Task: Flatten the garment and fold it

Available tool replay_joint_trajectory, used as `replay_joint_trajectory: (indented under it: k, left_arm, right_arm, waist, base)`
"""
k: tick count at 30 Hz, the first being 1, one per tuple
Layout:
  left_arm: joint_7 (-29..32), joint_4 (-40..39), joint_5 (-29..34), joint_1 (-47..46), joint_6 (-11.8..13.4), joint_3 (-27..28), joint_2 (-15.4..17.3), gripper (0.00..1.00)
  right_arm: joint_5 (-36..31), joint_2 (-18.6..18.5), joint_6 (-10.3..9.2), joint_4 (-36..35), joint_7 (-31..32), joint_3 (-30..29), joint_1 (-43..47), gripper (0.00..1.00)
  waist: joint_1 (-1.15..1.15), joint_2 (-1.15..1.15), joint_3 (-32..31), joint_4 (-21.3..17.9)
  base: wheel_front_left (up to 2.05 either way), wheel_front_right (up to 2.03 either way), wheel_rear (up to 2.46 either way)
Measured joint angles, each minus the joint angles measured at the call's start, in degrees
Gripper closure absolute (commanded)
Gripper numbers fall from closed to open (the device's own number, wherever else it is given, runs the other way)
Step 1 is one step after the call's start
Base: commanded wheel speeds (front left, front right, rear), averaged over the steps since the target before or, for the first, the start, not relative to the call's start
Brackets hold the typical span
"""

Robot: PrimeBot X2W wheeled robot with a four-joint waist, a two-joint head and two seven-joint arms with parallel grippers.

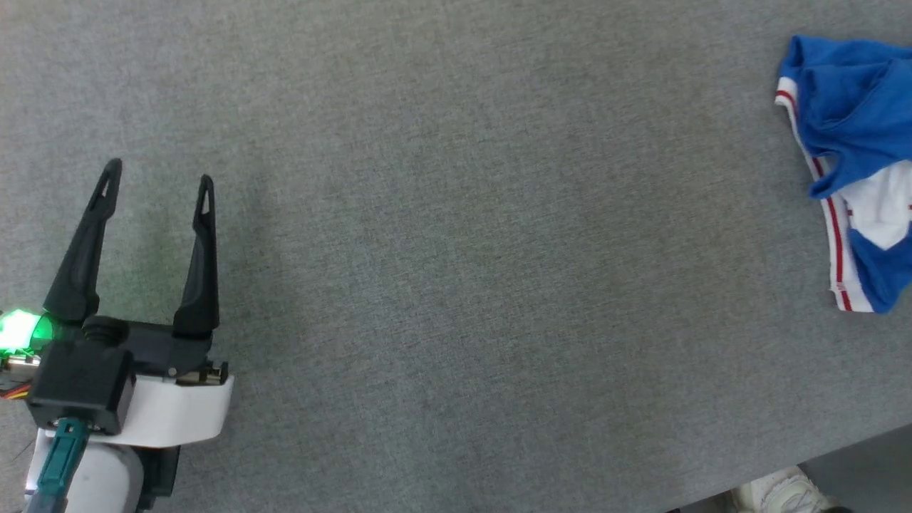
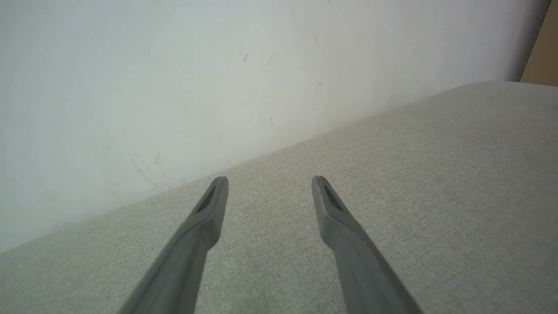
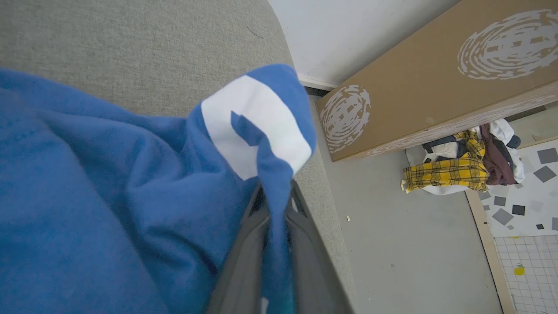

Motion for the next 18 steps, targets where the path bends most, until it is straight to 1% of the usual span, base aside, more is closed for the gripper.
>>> replay_joint_trajectory:
  k: [2, 3, 4, 5, 11, 18]
  left_arm:
    - [-0.63, -0.20, -0.08, -0.18, 0.08, 0.16, -0.08, 0.00]
    - [-0.96, -0.30, -0.02, -0.32, 0.48, 0.33, -0.15, 0.00]
    - [-1.21, -0.34, -0.02, -0.48, 0.56, 0.43, -0.19, 0.00]
    - [-1.26, -0.33, -0.05, -0.52, 0.57, 0.46, -0.24, 0.00]
    - [-2.44, 0.43, -0.58, -0.53, 1.75, 0.46, -2.01, 0.00]
    - [-4.27, 2.27, -5.06, -0.17, 1.94, 0.20, -5.99, 0.00]
  right_arm:
    - [-0.64, 0.56, 0.00, 0.86, -0.55, -0.60, -0.54, 1.00]
    - [-0.97, 0.74, -0.01, 1.24, -0.76, -0.90, -0.86, 0.80]
    - [-1.33, 0.86, -0.01, 1.59, -1.09, -1.12, -1.13, 0.44]
    - [-1.82, 1.05, -0.01, 2.00, -1.44, -1.79, -1.40, 0.00]
    - [-4.15, 0.99, 0.00, 3.74, -2.74, -3.74, -1.88, 0.00]
    - [-3.69, -0.29, 0.00, 3.80, -5.06, -6.11, -0.46, 0.00]
  waist:
    - [0.00, 0.00, 0.79, 0.15]
    - [0.00, 0.00, 1.10, 0.22]
    - [0.00, 0.00, 1.35, 0.30]
    - [0.00, 0.00, 1.47, 0.42]
    - [-0.01, 0.00, -0.12, 0.99]
    - [-0.01, 0.00, -4.43, 2.17]
  base:
    - [0.00, 0.00, 0.00]
    - [0.00, 0.00, 0.00]
    - [0.00, 0.00, 0.00]
    - [0.00, 0.00, 0.00]
    - [0.00, 0.00, 0.00]
    - [0.00, 0.00, 0.00]
